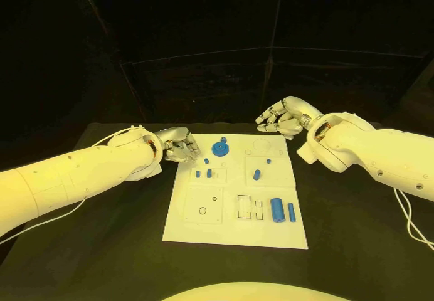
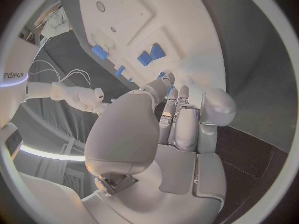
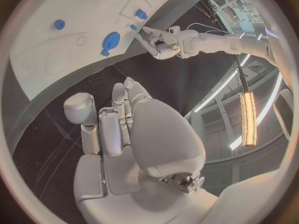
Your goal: Assemble the parts on the task board
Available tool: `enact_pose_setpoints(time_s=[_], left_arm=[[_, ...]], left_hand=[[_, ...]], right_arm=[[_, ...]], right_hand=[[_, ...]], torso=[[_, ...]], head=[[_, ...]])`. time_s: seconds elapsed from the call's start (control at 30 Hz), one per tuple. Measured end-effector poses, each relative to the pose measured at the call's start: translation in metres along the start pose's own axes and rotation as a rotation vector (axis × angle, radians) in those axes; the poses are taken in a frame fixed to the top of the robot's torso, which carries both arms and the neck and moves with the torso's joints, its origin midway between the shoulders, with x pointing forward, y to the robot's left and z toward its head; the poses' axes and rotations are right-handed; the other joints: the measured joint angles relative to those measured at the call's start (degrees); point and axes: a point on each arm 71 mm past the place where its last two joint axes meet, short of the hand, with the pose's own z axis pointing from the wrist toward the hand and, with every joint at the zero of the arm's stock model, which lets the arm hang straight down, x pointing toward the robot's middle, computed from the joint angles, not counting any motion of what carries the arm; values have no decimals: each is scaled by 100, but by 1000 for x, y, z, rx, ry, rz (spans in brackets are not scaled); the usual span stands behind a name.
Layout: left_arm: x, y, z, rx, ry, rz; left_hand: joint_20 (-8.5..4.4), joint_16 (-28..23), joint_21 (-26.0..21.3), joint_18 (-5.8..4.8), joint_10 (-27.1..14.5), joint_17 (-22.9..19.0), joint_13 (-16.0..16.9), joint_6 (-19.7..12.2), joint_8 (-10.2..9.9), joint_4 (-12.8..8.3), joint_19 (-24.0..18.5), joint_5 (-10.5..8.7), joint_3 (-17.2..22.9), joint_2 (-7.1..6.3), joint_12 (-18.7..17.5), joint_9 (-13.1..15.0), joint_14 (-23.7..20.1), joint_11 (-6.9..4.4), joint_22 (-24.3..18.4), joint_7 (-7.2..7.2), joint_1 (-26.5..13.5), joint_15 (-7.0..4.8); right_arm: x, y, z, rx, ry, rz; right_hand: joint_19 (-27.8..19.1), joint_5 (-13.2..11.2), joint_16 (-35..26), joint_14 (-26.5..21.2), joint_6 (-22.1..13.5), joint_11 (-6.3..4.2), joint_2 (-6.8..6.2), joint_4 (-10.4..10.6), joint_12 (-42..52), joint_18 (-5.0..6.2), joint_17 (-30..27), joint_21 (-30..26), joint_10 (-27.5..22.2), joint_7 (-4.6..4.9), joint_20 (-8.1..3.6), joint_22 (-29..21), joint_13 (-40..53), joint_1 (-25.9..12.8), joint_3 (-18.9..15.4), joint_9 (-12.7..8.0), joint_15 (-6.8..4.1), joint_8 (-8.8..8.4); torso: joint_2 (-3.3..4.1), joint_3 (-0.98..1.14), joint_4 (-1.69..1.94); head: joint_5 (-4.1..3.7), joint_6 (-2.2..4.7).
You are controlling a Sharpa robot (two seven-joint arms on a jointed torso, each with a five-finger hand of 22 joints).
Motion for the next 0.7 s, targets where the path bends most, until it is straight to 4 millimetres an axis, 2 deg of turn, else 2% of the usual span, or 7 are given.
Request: enact_pose_setpoints(time_s=[0.13, 0.2, 0.23, 0.33, 0.4, 0.53, 0.7], left_arm=[[-9, 5, -11, 3, -63, -160], [-12, 6, -16, 13, -94, -268], [-13, 6, -19, 21, -106, -322], [-15, 4, -24, 55, -141, -513], [-16, 1, -27, 80, -161, -624], [-18, -5, -34, 134, -203, -820], [-17, -11, -41, 181, -244, -988]], left_hand=[[51, -182, -528, 14, -50, -322, 0, 64, 0, 2, -217, 0, -2, 37, 34, 0, -83, 50, -482, 64, -37, 97], [76, -488, -1090, 174, -70, -884, 9, 50, 0, 23, -479, 0, -23, 64, 100, 0, -322, 71, -979, 78, -64, 109], [87, -619, -1341, 218, -69, -1111, 21, 51, 6, 39, -608, 0, -39, 68, 154, 0, -437, 69, -1191, 78, -68, 108], [88, -839, -1810, 225, 78, -1499, 74, 99, 50, 88, -867, 0, -88, 108, 341, 0, -670, 28, -1582, 73, -108, 92], [85, -976, -2073, 308, 97, -1743, 95, 118, 73, 111, -1016, 0, -111, 108, 413, 1, -820, 9, -1798, 54, -108, 90], [87, -1230, -2312, 309, 97, -2195, 121, 118, 99, 164, -1174, 0, -197, 137, 545, 0, -1118, 9, -1962, 54, -137, 91], [86, -1247, -2355, 309, 109, -2295, 142, 138, 122, 165, -1213, 0, -229, 137, 629, 1, -1158, -4, -1992, 33, -137, 70]], right_arm=[[-2, -5, -3, 7, 19, -87], [-2, -9, -6, 11, 32, -143], [-1, -11, -7, 14, 39, -170], [3, -17, -12, 23, 62, -259], [8, -20, -15, 26, 77, -309], [20, -26, -20, 27, 105, -402], [36, -31, -26, 23, 129, -498]], right_hand=[[-7, -241, -181, 0, 50, 29, -76, -18, -1085, -1, -199, -127, 15, 38, -8, -172, -962, 76, 277, -7, 0, 0], [-28, -334, -218, 0, 69, 71, -108, -15, -1505, -1, -250, -178, 57, 58, 13, -219, -1342, 83, 373, -17, 0, -8], [-12, -385, -232, 0, 76, 115, -190, -9, -1711, 0, -270, -193, 107, 65, 29, -240, -1546, 73, 426, -27, 0, -38], [15, -429, -263, 0, 76, 118, -280, 10, -2120, -1, -301, -229, 229, 65, 56, -284, -1962, 32, 545, -57, 0, -122], [15, -466, -263, 0, 76, 118, -339, 9, -2225, -1, -301, -242, 229, 65, 56, -302, -2074, 37, 558, -71, 0, -165], [21, -495, -298, 0, 61, 119, -416, 22, -2407, -1, -320, -267, 228, 81, 62, -323, -2280, 17, 624, -98, 45, -287], [26, -495, -330, -1, -25, 201, -522, 43, -2634, -2, -360, -304, 145, 109, 107, -369, -2550, -12, 709, -107, 86, -417]], torso=[[-7, -2, 4], [-7, -4, 4], [-7, -4, 4], [-7, -5, 4], [-7, -4, 1], [-7, -3, -5], [-2, -4, -5]], head=[[-58, 19], [-88, 32], [-105, 40], [-164, 59], [-196, 70], [-266, 86], [-322, 108]])
